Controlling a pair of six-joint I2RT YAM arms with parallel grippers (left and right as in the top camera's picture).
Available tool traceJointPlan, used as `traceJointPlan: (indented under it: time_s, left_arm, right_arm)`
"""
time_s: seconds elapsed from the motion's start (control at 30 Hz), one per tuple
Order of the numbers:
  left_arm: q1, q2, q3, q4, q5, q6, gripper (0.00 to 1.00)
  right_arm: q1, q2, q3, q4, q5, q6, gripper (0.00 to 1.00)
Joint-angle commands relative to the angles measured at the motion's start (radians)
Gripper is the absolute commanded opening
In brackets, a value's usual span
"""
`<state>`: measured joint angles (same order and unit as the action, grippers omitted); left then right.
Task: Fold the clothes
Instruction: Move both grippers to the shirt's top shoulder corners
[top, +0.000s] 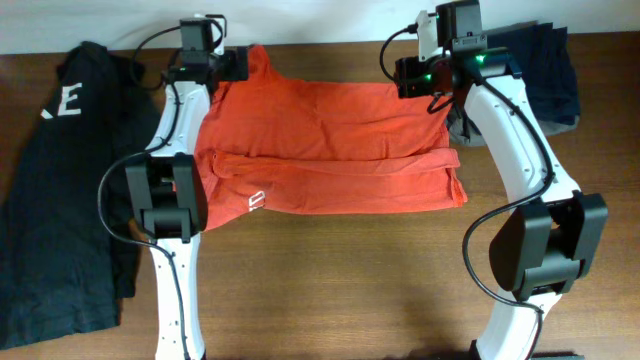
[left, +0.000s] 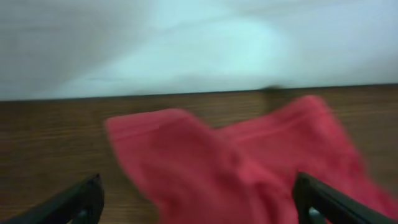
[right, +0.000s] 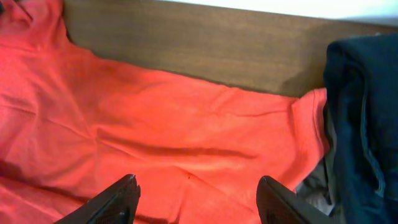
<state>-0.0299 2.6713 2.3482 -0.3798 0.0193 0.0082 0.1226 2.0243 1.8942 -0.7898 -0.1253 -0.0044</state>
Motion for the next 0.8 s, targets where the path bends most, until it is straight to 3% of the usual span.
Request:
traceJointPlan:
  time_s: [0.0,0.1,0.2,0.47,0.57,0.77]
  left_arm:
    - [0.04,0.053,0.023,0.011,-0.023,0.015,0.93]
    - [0.05,0.068,0.023,0.01,-0.023,0.015,0.89]
    - [0.05,0.075,0.023,0.013,-0.023,0.015,0.73]
    - [0.037,0.076,0.027,0.016,-0.023,0.014,0.16]
    - [0.037,0.076,0.058,-0.001,-0.023,0.014,0.07]
    - [0.037,0.076,0.242,-0.131,-0.023,0.014,0.01]
  right_arm:
    - [0.002,-0.009,0.009,-0.018,0.006,-0.008,0.66]
    - [0.002,-0.009,0.009,-0.022,0.006,-0.007,0.66]
    - [0.002,-0.009,0.009,-0.022,0.005,-0.007,0.66]
    - [0.002,-0.009,0.009,-0.051,0.006,-0.007,0.66]
    - [0.002,-0.009,0.009,-0.056,0.006,-0.007,0.66]
    - [0.0,-0.009,0.009,-0.055,0.008,-0.007,0.66]
